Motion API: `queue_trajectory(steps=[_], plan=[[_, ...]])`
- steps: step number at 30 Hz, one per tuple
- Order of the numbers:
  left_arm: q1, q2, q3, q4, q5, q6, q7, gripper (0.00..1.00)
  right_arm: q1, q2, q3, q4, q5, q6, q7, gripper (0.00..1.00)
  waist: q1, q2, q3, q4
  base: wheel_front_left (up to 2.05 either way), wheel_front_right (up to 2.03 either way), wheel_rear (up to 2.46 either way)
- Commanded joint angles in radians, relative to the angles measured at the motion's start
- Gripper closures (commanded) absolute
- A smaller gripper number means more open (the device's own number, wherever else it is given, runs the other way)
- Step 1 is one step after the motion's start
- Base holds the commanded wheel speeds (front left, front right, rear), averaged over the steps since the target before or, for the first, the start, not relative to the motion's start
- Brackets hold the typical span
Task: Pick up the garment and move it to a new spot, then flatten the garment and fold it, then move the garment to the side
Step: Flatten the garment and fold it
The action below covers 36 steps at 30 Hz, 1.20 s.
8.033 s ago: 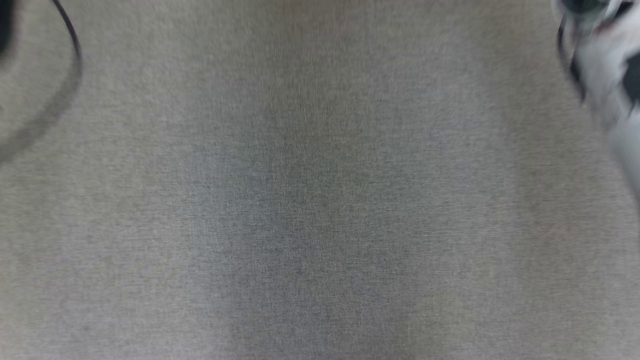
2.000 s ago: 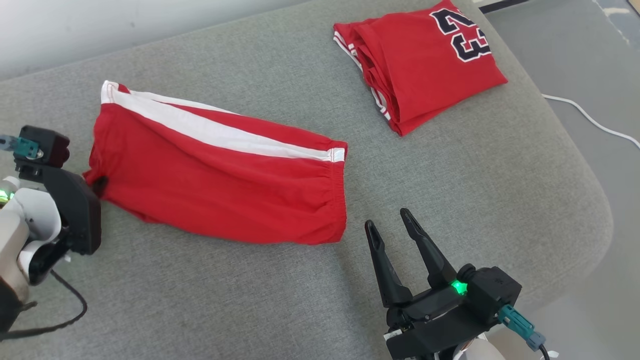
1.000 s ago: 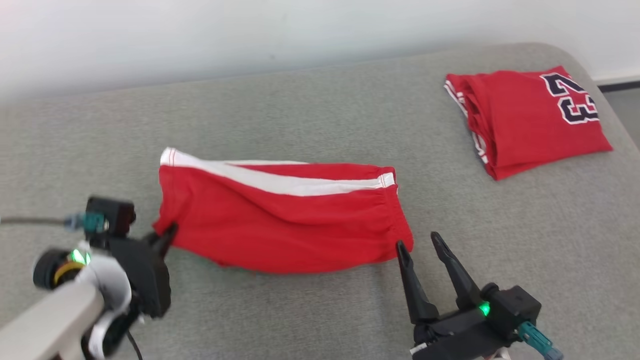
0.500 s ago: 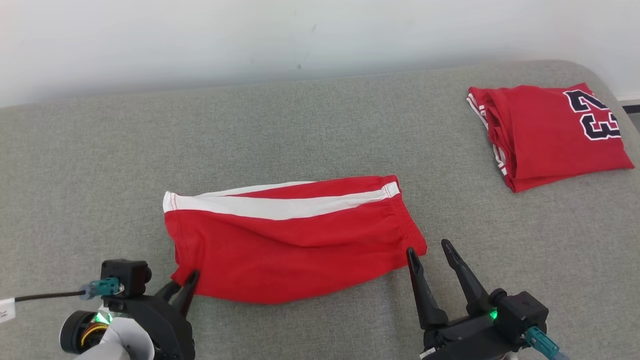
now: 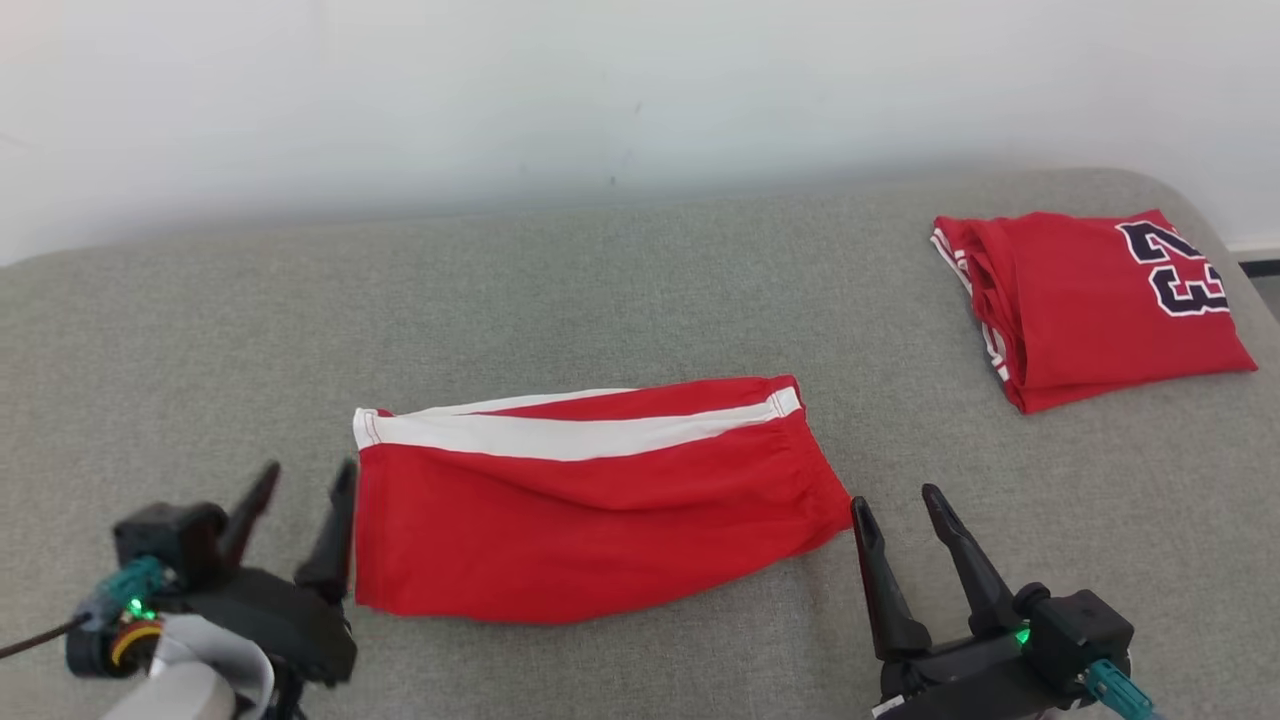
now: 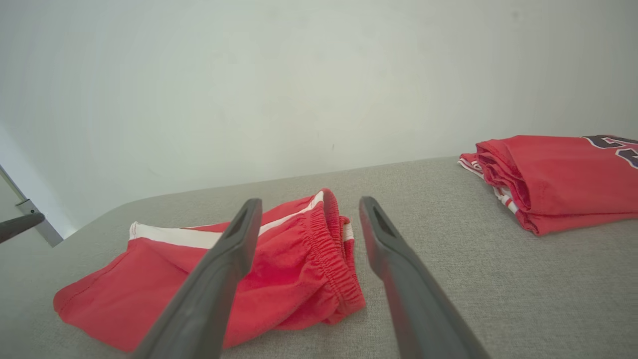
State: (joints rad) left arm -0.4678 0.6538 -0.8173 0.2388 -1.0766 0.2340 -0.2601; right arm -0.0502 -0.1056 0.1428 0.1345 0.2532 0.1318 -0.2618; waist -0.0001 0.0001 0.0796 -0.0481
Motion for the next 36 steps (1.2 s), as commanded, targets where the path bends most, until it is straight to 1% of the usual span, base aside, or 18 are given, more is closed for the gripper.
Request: queue_trajectory(steps=[1, 4, 9, 11, 14, 19, 24, 27, 32, 35, 36], plan=[[0.023, -0.01, 0.027, -0.009, 0.03, 0.006, -0.006, 0.0, 0.013, 0.0, -0.003, -0.004, -0.004, -0.003, -0.004, 0.0, 0.0001, -0.0001, -0.012, 0.01, 0.0, 0.0, 0.0], [0.091, -0.041, 0.156, -0.034, 0.132, 0.014, -0.005, 0.0, 0.02, 0.002, -0.017, -0.007, -0.006, -0.003, -0.004, 0.0, 0.0001, -0.0001, -0.026, 0.016, 0.0, 0.0, 0.0], [0.198, -0.102, 0.332, -0.077, 0.296, 0.002, -0.005, 0.0, 0.033, 0.003, -0.04, -0.012, -0.008, -0.003, -0.004, 0.0, 0.0001, -0.0001, -0.044, 0.024, 0.0, 0.0, 0.0], [0.242, -0.128, 0.389, -0.097, 0.354, 0.001, -0.005, 0.0, 0.038, 0.002, -0.05, -0.013, -0.009, -0.003, -0.004, 0.0, 0.0001, -0.0001, -0.051, 0.026, 0.0, 0.0, 0.0], [0.298, -0.165, 0.47, -0.124, 0.429, -0.013, -0.005, 0.0, 0.046, 0.004, -0.065, -0.016, -0.007, -0.003, -0.004, 0.0, 0.0001, -0.0001, -0.06, 0.029, 0.0, 0.0, 0.0], [0.383, -0.229, 0.573, -0.149, 0.542, -0.029, -0.005, 0.0, 0.062, 0.01, -0.093, -0.019, -0.016, -0.003, -0.004, 0.0, 0.0001, -0.0001, -0.07, 0.037, 0.0, 0.0, 0.0], [0.451, -0.285, 0.64, -0.147, 0.631, -0.063, -0.005, 0.0, 0.081, 0.023, -0.121, -0.023, -0.028, -0.003, -0.004, 0.0, 0.0001, -0.0001, -0.074, 0.043, 0.0, 0.0, 0.0], [0.478, -0.301, 0.654, -0.129, 0.683, -0.093, -0.005, 0.0, 0.09, 0.027, -0.124, -0.019, -0.034, -0.003, -0.004, 0.0, 0.0001, -0.0001, -0.076, 0.045, 0.0, 0.0, 0.0], [0.509, -0.349, 0.679, -0.111, 0.732, -0.128, -0.005, 0.0, 0.098, 0.029, -0.119, -0.007, -0.057, -0.003, -0.004, 0.0, 0.0001, -0.0001, -0.079, 0.046, 0.0, 0.0, 0.0], [0.52, -0.368, 0.69, -0.097, 0.76, -0.146, -0.005, 0.0, 0.099, 0.03, -0.116, -0.001, -0.067, -0.003, -0.004, 0.0, 0.0001, -0.0001, -0.081, 0.048, 0.0, 0.0, 0.0], [0.52, -0.368, 0.69, -0.097, 0.76, -0.146, -0.005, 0.0, 0.099, 0.03, -0.116, -0.001, -0.067, -0.003, -0.004, 0.0, 0.0001, -0.0001, -0.081, 0.048, 0.0, 0.0, 0.0]])
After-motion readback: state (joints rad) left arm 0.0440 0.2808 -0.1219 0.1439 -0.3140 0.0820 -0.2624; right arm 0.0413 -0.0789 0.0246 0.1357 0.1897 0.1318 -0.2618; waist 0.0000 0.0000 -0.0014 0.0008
